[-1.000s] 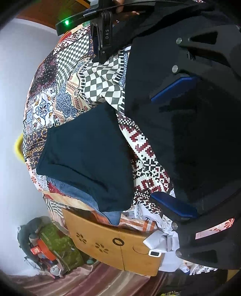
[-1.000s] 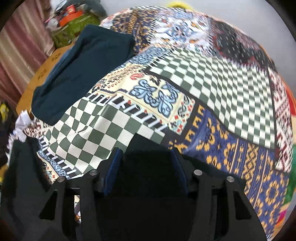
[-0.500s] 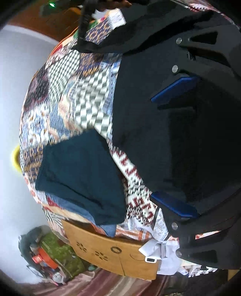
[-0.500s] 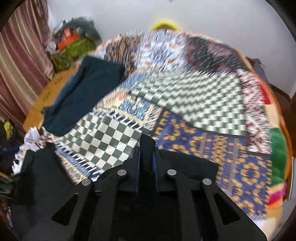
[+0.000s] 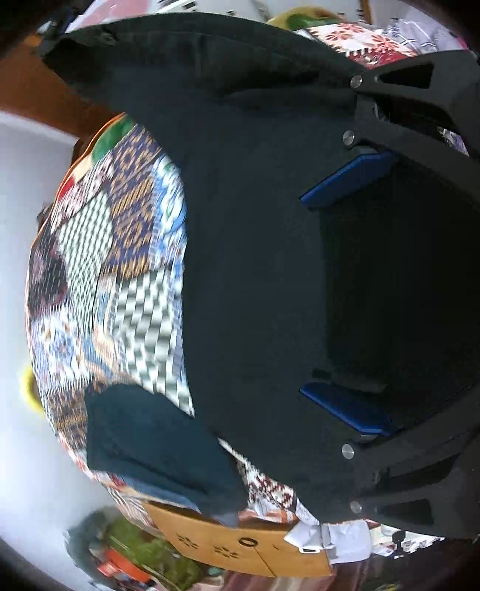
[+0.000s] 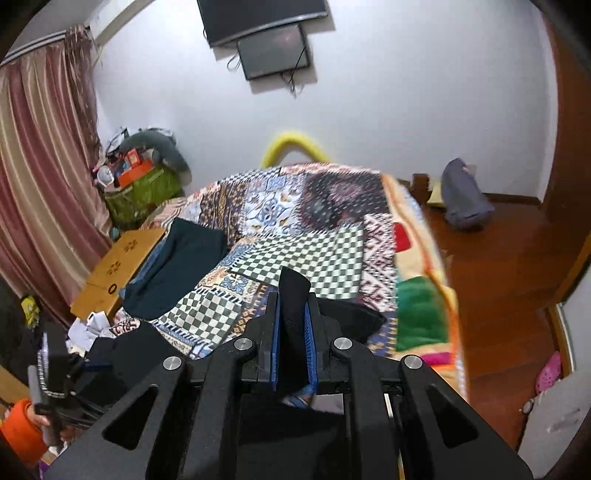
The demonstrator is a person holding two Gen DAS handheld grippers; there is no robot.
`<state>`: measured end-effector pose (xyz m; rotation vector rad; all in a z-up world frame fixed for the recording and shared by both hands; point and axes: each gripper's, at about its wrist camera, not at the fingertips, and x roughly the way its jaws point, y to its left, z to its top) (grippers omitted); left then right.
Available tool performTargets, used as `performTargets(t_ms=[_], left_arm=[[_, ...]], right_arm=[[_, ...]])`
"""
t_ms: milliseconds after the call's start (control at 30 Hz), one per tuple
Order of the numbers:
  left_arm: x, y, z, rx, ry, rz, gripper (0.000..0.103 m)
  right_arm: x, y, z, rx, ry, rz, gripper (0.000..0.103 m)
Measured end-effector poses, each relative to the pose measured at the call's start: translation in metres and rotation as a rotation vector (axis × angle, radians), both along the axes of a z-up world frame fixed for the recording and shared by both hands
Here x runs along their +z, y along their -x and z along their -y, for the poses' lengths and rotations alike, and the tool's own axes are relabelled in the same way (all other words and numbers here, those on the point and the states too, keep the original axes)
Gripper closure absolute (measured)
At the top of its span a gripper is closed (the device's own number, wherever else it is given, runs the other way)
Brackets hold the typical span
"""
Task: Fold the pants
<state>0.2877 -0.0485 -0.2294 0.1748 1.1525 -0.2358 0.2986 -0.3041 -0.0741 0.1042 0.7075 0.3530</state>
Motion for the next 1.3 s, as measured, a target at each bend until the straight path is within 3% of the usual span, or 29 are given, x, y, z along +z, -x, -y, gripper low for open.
performTargets(t_ms=[133,367,600,800,900,1033,1300], left_arm=[[-0.004,0.012,0.024,-0.036,-0.012,0.004,0.006],[-0.012,0.026,0.049,-0.064,-0.022,0.002,0.006],[-0.013,0.031,0.055,-0.055,-0.009,0.019,0.006],[-0.014,0.034,0.054,-0.057,-0.002,0.04,0.006],[-0.011,0.034,0.051,-0.044,0.021,0.052,0.006],[-0.003,0.034,0.04,-0.009,0.063,0.076,0.006],[0.042,0.038,-0.02,0.117,0.101,0.223,0.006]], right_arm=[[-0.016,0.025,0.014,0.002,0.033,-0.024,0.093],[-0.078,0.064,0.043,-0.04,0.061,-0.15,0.093],[-0.13,0.095,0.067,-0.095,0.046,-0.265,0.093],[-0.152,0.118,0.065,-0.128,0.06,-0.311,0.091],[-0.152,0.126,0.062,-0.154,0.109,-0.302,0.086],[-0.139,0.134,0.061,-0.186,0.184,-0.247,0.072],[-0.087,0.129,0.028,-0.132,0.228,-0.097,0.059]])
